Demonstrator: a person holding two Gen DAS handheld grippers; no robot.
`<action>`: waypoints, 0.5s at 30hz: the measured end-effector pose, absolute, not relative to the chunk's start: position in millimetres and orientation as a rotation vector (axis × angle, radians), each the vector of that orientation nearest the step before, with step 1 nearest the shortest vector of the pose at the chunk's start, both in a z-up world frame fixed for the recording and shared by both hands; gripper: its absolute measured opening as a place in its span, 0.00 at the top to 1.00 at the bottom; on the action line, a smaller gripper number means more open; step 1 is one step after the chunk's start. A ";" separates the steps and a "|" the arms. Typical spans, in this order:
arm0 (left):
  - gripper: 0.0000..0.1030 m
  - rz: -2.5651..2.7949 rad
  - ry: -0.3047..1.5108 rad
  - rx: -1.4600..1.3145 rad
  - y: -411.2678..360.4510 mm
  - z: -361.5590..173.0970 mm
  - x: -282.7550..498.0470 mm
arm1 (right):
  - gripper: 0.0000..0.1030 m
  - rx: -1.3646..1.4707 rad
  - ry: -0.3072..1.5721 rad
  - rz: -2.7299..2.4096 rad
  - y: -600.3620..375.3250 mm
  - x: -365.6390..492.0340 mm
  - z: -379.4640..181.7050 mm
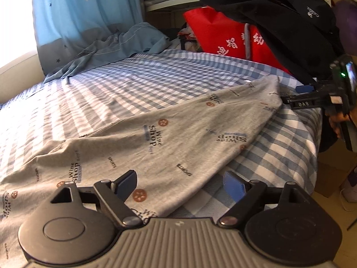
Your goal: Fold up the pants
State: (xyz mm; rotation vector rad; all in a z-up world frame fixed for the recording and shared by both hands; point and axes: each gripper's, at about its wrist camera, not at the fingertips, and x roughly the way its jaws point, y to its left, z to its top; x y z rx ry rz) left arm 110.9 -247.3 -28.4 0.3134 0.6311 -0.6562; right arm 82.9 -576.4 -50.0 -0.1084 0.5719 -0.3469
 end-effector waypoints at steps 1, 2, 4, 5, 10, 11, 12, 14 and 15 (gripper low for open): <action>0.15 -0.648 0.635 0.307 -246.8 -28.5 113.3 | 0.27 -0.111 0.566 -0.342 -572.5 82.9 -49.9; 0.14 -0.640 0.641 0.299 -246.3 -28.9 115.4 | 0.27 -0.112 0.561 -0.339 -568.4 81.7 -49.1; 0.14 -0.627 0.655 0.282 -244.6 -29.8 119.0 | 0.27 -0.111 0.561 -0.340 -563.9 79.4 -49.0; 0.14 -0.625 0.662 0.275 -243.8 -30.0 120.4 | 0.26 -0.115 0.561 -0.343 -561.0 76.6 -48.7; 0.14 -0.624 0.675 0.283 -242.2 -33.2 120.9 | 0.24 -0.190 0.558 -0.358 -546.8 68.4 -50.9; 0.14 -0.623 0.674 0.287 -242.5 -33.7 120.4 | 0.24 -0.204 0.554 -0.358 -544.9 68.7 -50.9; 0.14 -0.622 0.674 0.288 -242.8 -34.1 119.8 | 0.24 -0.219 0.550 -0.356 -543.9 70.0 -50.8; 0.14 -0.622 0.677 0.284 -243.4 -34.6 119.8 | 0.24 -0.259 0.539 -0.352 -540.2 72.7 -52.3; 0.14 -0.621 0.678 0.282 -243.8 -34.6 120.1 | 0.24 -0.281 0.534 -0.350 -537.4 74.2 -52.7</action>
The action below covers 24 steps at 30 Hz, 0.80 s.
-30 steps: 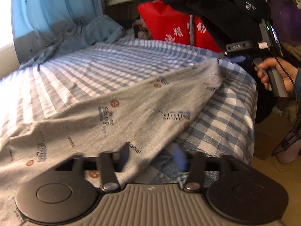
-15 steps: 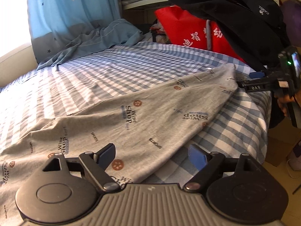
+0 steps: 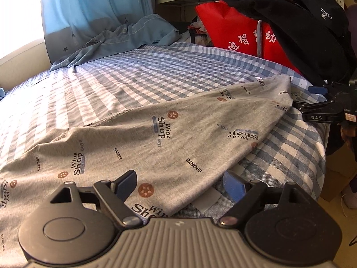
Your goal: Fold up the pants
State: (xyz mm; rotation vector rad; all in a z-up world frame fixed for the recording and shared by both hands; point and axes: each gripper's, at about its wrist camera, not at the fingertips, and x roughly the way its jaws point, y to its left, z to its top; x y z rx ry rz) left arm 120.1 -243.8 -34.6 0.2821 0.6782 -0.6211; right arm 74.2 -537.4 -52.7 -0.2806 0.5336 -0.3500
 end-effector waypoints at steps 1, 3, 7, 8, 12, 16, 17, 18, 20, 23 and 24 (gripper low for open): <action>0.14 -0.620 0.678 0.281 -244.1 -34.5 120.3 | 0.24 -0.295 0.526 -0.350 -535.2 75.5 -52.8; 0.14 -0.618 0.677 0.278 -244.6 -34.0 121.7 | 0.22 -0.297 0.496 -0.362 -535.2 78.9 -51.8; 0.14 -0.611 0.669 0.271 -245.8 -30.4 124.5 | 0.14 -0.179 0.446 -0.428 -550.1 87.7 -41.8; 0.14 -0.609 0.665 0.269 -244.9 -29.3 124.7 | 0.14 -0.141 0.446 -0.434 -554.8 89.8 -39.0; 0.13 -0.602 0.664 0.271 -241.4 -28.9 125.7 | 0.13 -0.087 0.449 -0.489 -569.8 94.6 -37.0; 0.13 -0.590 0.683 0.267 -240.0 -32.0 128.5 | 0.13 -0.049 0.458 -0.558 -588.2 104.1 -41.3; 0.13 -0.589 0.685 0.261 -239.3 -32.2 128.4 | 0.13 -0.045 0.457 -0.582 -592.3 106.4 -42.6; 0.13 -0.590 0.686 0.258 -238.9 -32.3 128.1 | 0.13 -0.052 0.454 -0.613 -595.1 108.7 -44.2; 0.13 -0.592 0.686 0.263 -238.6 -32.2 127.7 | 0.13 -0.103 0.448 -0.661 -597.9 112.6 -47.0; 0.13 -0.591 0.675 0.273 -237.6 -31.0 126.5 | 0.13 -0.099 0.470 -0.640 -602.7 109.7 -45.0; 0.12 -0.591 0.673 0.269 -236.9 -30.7 127.2 | 0.10 -0.095 0.473 -0.611 -601.6 104.5 -43.9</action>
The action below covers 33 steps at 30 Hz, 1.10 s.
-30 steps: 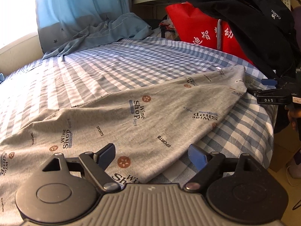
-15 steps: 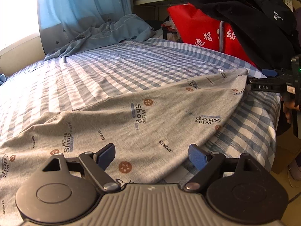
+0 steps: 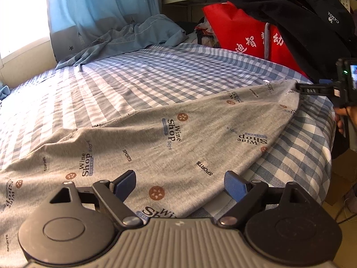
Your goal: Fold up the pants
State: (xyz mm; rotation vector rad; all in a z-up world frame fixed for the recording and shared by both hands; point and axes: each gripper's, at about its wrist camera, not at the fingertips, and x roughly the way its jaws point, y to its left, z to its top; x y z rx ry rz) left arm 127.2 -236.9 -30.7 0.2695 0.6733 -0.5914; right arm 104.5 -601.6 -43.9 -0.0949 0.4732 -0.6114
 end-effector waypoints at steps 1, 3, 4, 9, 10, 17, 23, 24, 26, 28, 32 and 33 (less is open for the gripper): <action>0.12 -0.590 0.677 0.261 -236.6 -31.1 128.8 | 0.06 -0.109 0.478 -0.590 -597.9 100.3 -44.5; 0.12 -0.591 0.687 0.247 -236.9 -32.5 132.4 | 0.05 -0.171 0.488 -0.549 -588.8 91.4 -49.3; 0.12 -0.589 0.691 0.240 -237.3 -33.2 134.3 | 0.05 -0.198 0.491 -0.535 -583.9 87.9 -52.2; 0.10 -0.574 0.707 0.166 -240.4 -32.8 142.9 | 0.05 -0.293 0.472 -0.480 -559.1 87.6 -61.5; 0.09 -0.571 0.707 0.150 -241.3 -32.3 144.3 | 0.05 -0.292 0.462 -0.480 -555.3 90.7 -61.9; 0.05 -0.563 0.726 0.116 -248.8 -35.7 148.3 | 0.02 -0.281 0.355 -0.705 -561.5 116.1 -61.7; 0.05 -0.554 0.740 0.129 -247.7 -39.4 147.8 | 0.03 -0.432 0.387 -0.889 -595.6 125.5 -54.0; 0.05 -0.554 0.742 0.127 -246.2 -40.3 148.1 | 0.03 -0.458 0.388 -0.909 -601.2 120.5 -52.3; 0.05 -0.551 0.752 0.129 -243.6 -42.1 149.8 | 0.03 -0.472 0.392 -0.933 -610.6 109.2 -50.2; 0.05 -0.549 0.750 0.129 -240.1 -42.4 149.1 | 0.03 -0.481 0.418 -0.924 -612.9 100.4 -50.0; 0.05 -0.533 0.735 0.107 -229.0 -36.7 147.5 | 0.01 -0.515 0.381 -0.839 -588.4 90.2 -46.0; 0.05 -0.528 0.729 0.103 -225.7 -34.6 147.1 | 0.01 -0.502 0.373 -0.785 -580.0 89.2 -45.1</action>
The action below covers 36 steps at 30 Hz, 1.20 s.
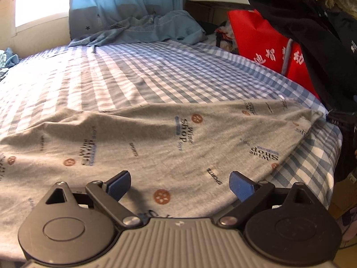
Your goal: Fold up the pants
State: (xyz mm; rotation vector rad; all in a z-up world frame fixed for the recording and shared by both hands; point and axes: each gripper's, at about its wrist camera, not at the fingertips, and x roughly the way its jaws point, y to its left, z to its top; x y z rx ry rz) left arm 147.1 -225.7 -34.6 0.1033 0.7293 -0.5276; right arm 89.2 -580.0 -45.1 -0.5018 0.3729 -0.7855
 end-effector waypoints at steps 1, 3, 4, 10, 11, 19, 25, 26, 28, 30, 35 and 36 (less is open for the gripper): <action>0.05 -0.517 0.723 0.103 -221.4 -31.9 147.3 | 0.01 -0.498 0.386 -0.740 -573.8 92.4 -45.9; 0.05 -0.491 0.718 0.110 -211.1 -28.2 147.8 | 0.01 -0.536 0.441 -0.673 -563.9 102.8 -55.7; 0.05 -0.475 0.716 0.114 -202.9 -25.8 148.3 | 0.01 -0.567 0.474 -0.661 -562.3 108.4 -63.2; 0.05 -0.352 0.683 0.142 -137.3 -9.3 166.2 | 0.01 -0.489 0.492 -0.719 -560.4 112.0 -50.7; 0.05 -0.327 0.676 0.144 -125.8 -5.7 174.1 | 0.01 -0.478 0.464 -0.672 -548.8 111.0 -43.6; 0.04 -0.319 0.666 0.068 -71.5 23.5 265.6 | 0.01 -0.189 0.430 0.109 -444.1 175.1 8.6; 0.01 -0.358 0.650 0.049 -52.4 13.3 258.8 | 0.01 0.121 0.571 0.571 -356.9 264.7 22.2; 0.01 -0.354 0.657 0.061 -50.8 7.3 252.9 | 0.01 0.146 0.610 0.632 -339.8 282.6 22.8; 0.01 -0.324 0.667 0.085 -49.3 -5.1 239.2 | 0.01 0.167 0.680 0.724 -312.1 309.3 18.4; 0.01 -0.306 0.659 0.102 -47.6 -15.9 225.1 | 0.01 0.181 0.769 0.774 -282.5 330.8 9.8; 0.00 -0.287 0.653 0.081 -39.2 -38.7 198.7 | 0.28 0.188 0.897 0.787 -244.6 349.5 -0.2; 0.00 -0.283 0.657 0.075 -37.4 -42.5 195.9 | 0.43 0.182 0.908 0.779 -241.9 351.4 -1.7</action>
